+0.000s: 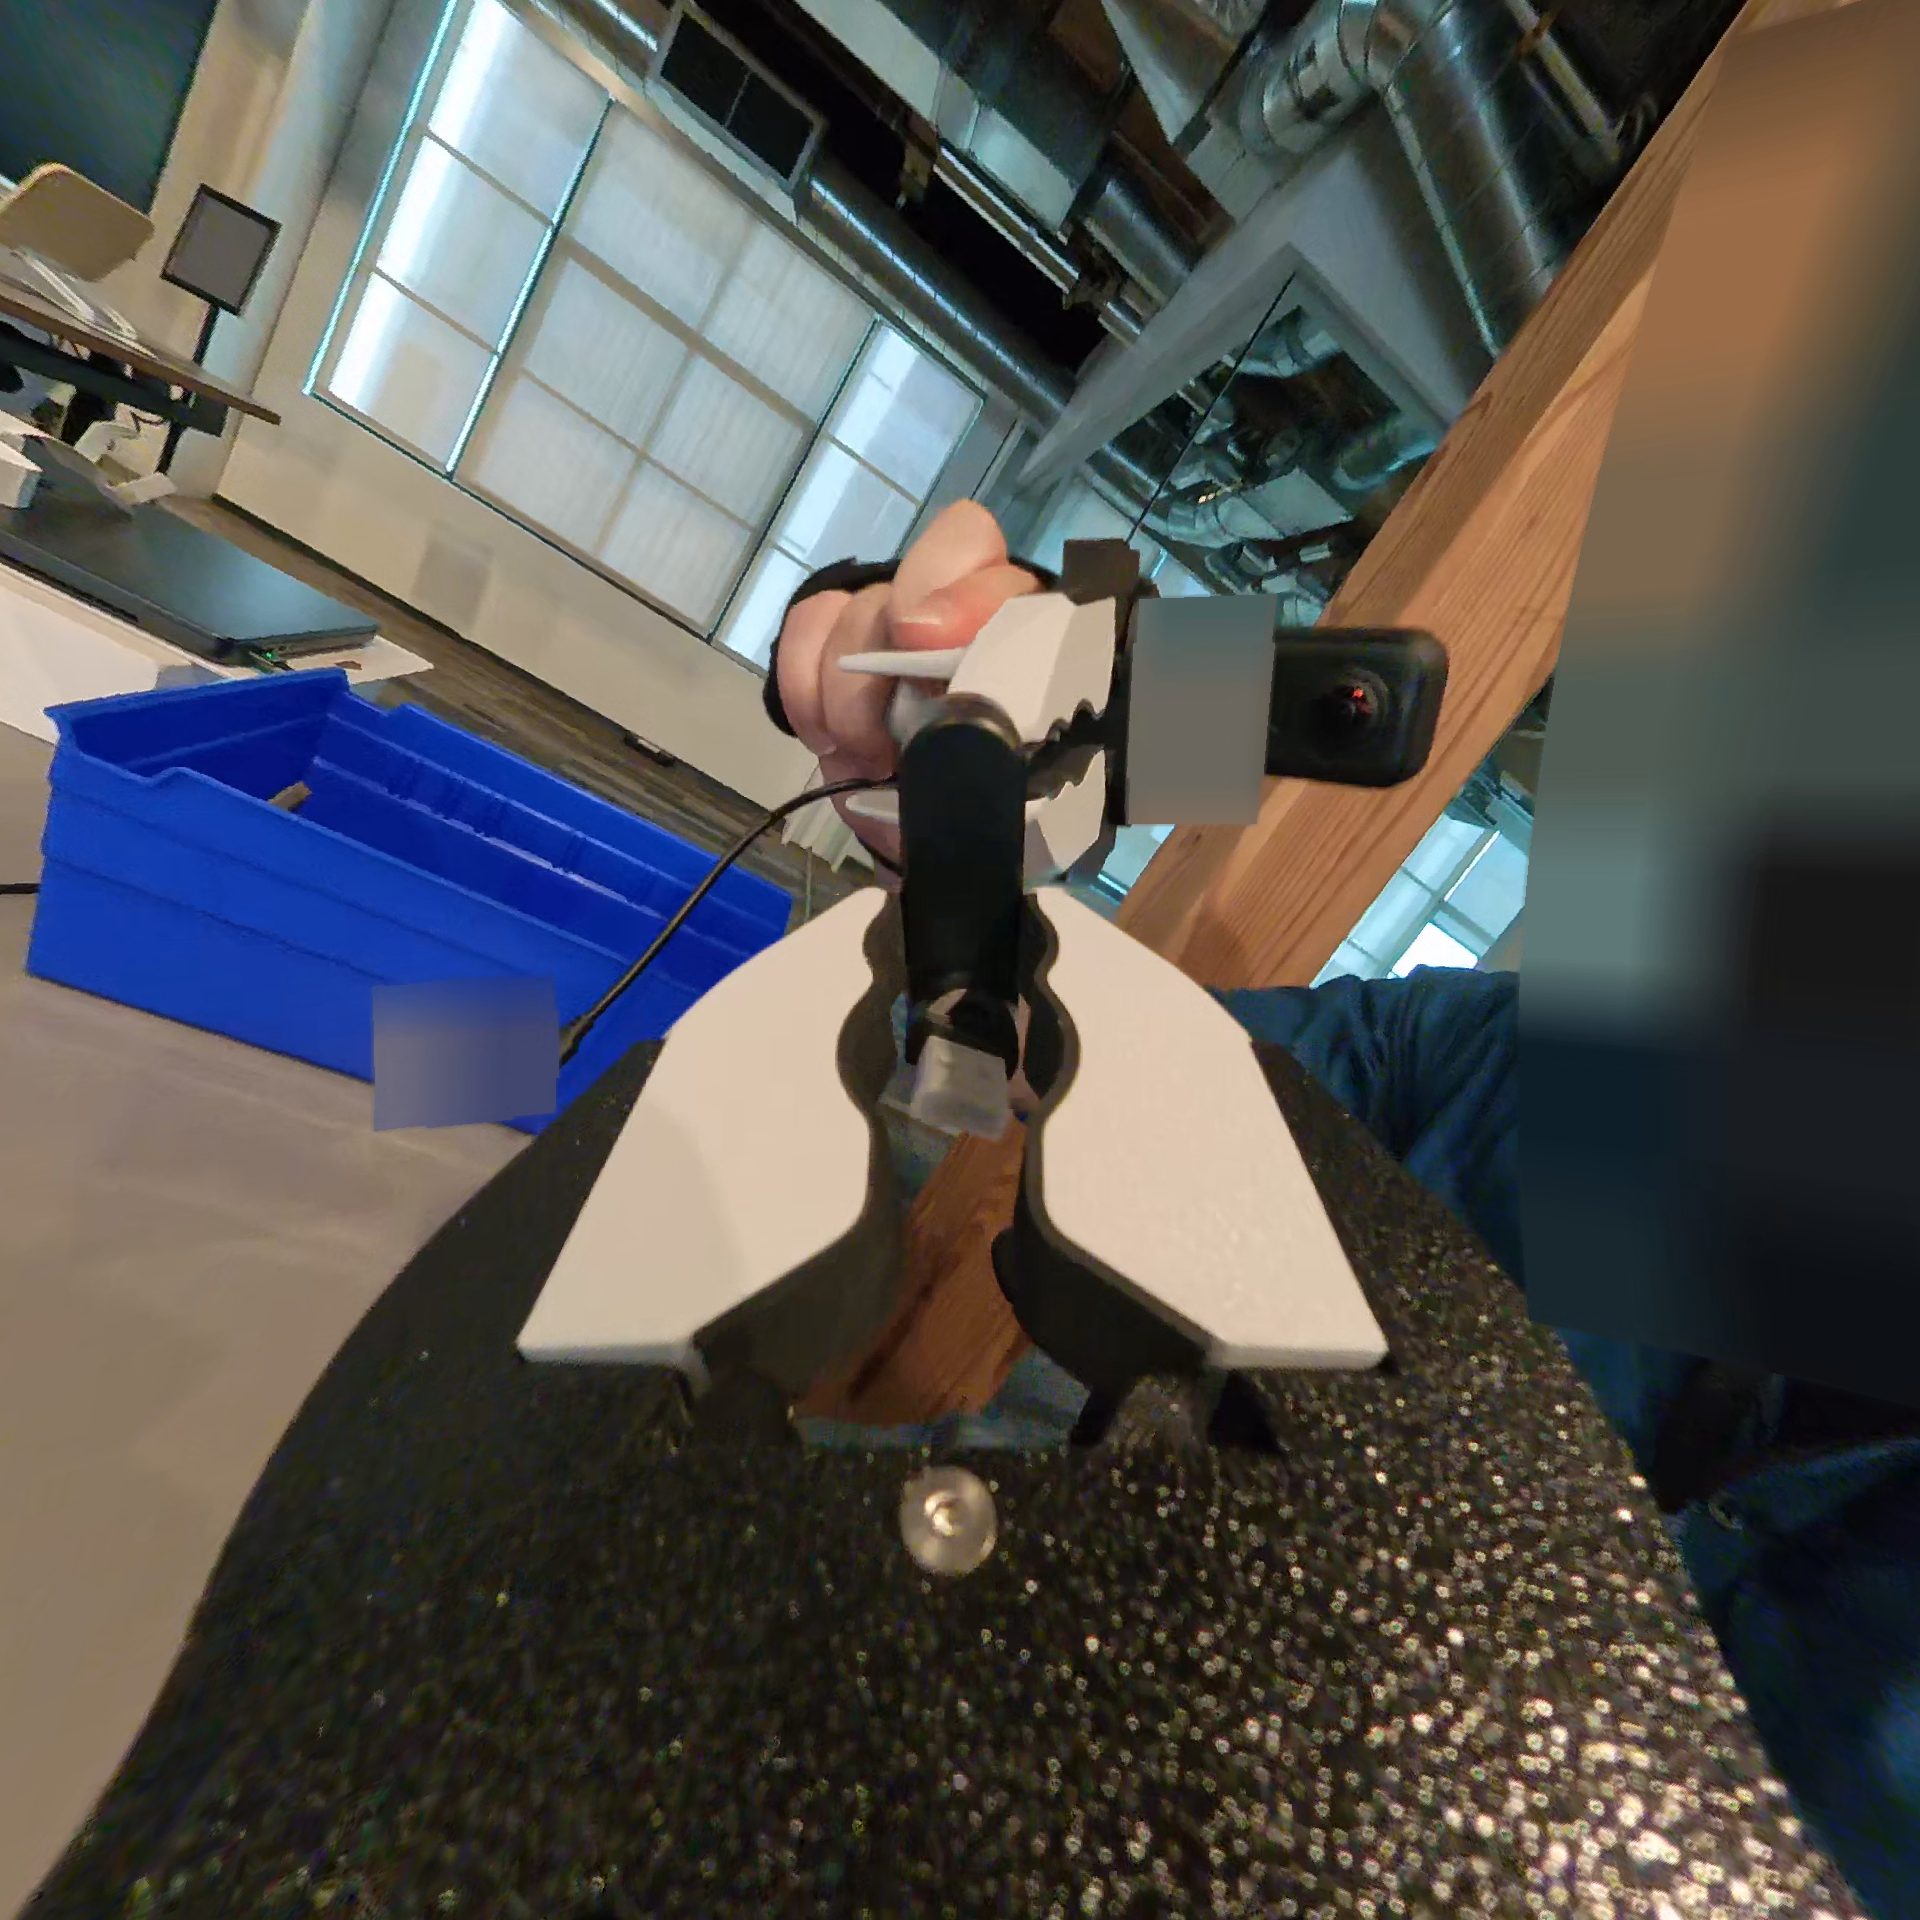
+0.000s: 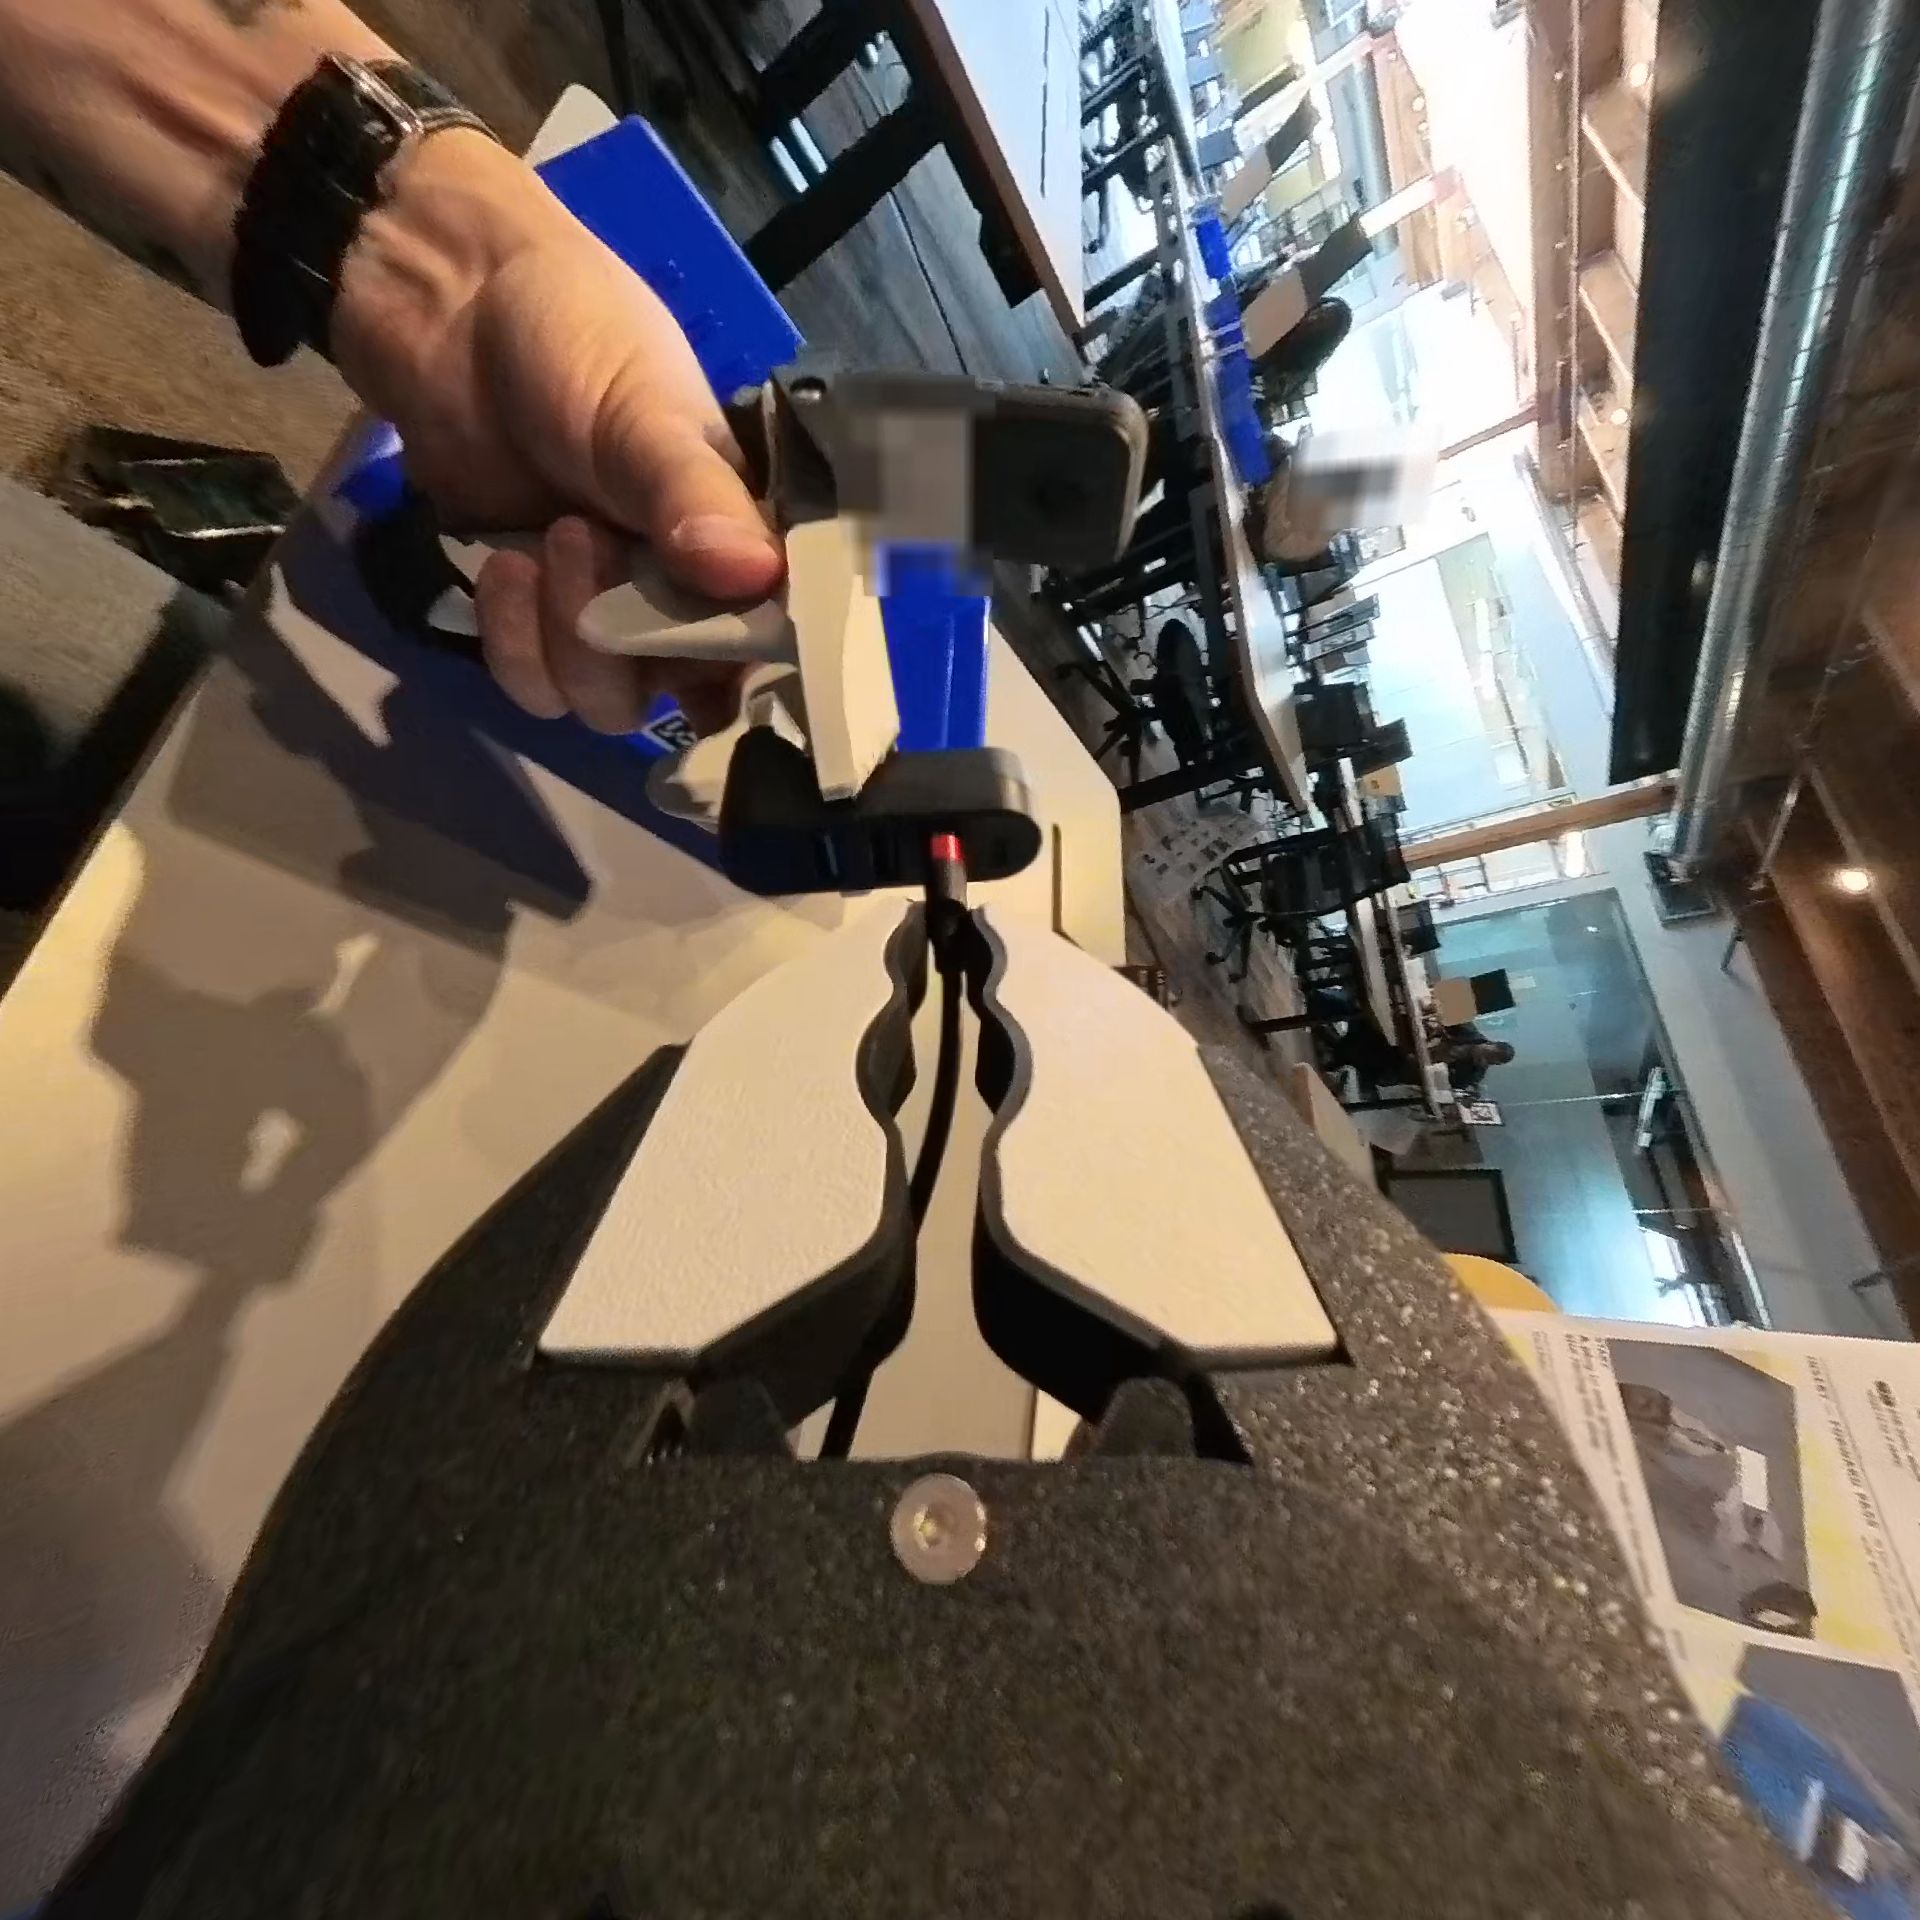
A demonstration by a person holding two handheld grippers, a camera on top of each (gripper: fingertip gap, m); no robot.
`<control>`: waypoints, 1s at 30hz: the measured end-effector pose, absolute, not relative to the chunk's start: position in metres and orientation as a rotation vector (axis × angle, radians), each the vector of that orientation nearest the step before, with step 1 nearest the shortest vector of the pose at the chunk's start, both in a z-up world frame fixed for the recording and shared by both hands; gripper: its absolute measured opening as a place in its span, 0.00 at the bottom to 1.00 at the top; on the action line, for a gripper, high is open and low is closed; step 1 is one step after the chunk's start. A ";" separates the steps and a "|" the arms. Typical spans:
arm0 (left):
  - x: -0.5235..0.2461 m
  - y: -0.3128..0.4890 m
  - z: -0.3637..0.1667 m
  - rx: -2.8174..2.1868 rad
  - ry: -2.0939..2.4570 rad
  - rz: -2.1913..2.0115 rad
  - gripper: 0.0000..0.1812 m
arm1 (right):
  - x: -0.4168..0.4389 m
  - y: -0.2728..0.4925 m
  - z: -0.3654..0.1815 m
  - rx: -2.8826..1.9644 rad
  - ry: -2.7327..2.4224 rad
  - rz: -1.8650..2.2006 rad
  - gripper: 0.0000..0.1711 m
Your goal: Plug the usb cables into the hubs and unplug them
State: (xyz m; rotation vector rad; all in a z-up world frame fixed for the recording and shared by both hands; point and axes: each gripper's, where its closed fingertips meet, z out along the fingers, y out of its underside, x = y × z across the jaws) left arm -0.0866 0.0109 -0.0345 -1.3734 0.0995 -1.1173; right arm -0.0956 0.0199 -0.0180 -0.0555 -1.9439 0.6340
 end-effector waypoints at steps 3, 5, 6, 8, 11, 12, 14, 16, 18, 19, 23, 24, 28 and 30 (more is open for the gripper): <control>-0.083 0.010 -0.036 -1.407 0.132 -1.096 0.11 | -0.093 0.018 -0.019 -0.044 -1.976 0.641 0.03; -0.080 0.010 -0.039 -1.436 0.149 -1.085 0.11 | -0.092 0.018 -0.021 -0.032 -2.004 0.623 0.04; -0.080 0.010 -0.041 -1.446 0.153 -1.082 0.11 | -0.092 0.018 -0.022 -0.030 -2.017 0.614 0.04; -0.079 0.010 -0.042 -1.455 0.158 -1.082 0.11 | -0.092 0.017 -0.023 -0.027 -2.034 0.613 0.03; -0.078 0.010 -0.046 -1.490 0.174 -1.063 0.11 | -0.093 0.016 -0.027 -0.023 -2.063 0.606 0.03; -0.078 0.010 -0.047 -1.495 0.180 -1.062 0.11 | -0.093 0.015 -0.027 -0.024 -2.066 0.612 0.03; -0.078 0.009 -0.048 -1.503 0.186 -1.057 0.11 | -0.093 0.015 -0.027 -0.026 -2.069 0.611 0.03; -0.081 0.010 -0.047 -1.504 0.183 -1.038 0.11 | -0.095 0.016 -0.027 -0.025 -2.051 0.601 0.03; -0.084 0.012 -0.044 -1.490 0.170 -1.022 0.11 | -0.096 0.020 -0.025 -0.035 -2.032 0.616 0.04; -0.084 0.013 -0.042 -1.483 0.171 -1.024 0.11 | -0.096 0.021 -0.024 -0.037 -2.029 0.624 0.04; -0.084 0.007 -0.041 -1.456 0.205 -1.062 0.12 | -0.094 0.019 -0.026 -0.032 -2.043 0.673 0.04; -0.083 0.007 -0.041 -1.460 0.215 -1.055 0.12 | -0.093 0.018 -0.026 -0.032 -2.048 0.687 0.04; -0.084 0.004 -0.039 -1.445 0.220 -1.057 0.12 | -0.093 0.016 -0.025 -0.021 -2.051 0.680 0.04; -0.087 0.004 -0.036 -1.420 0.197 -1.074 0.12 | -0.094 0.016 -0.024 -0.021 -2.043 0.683 0.04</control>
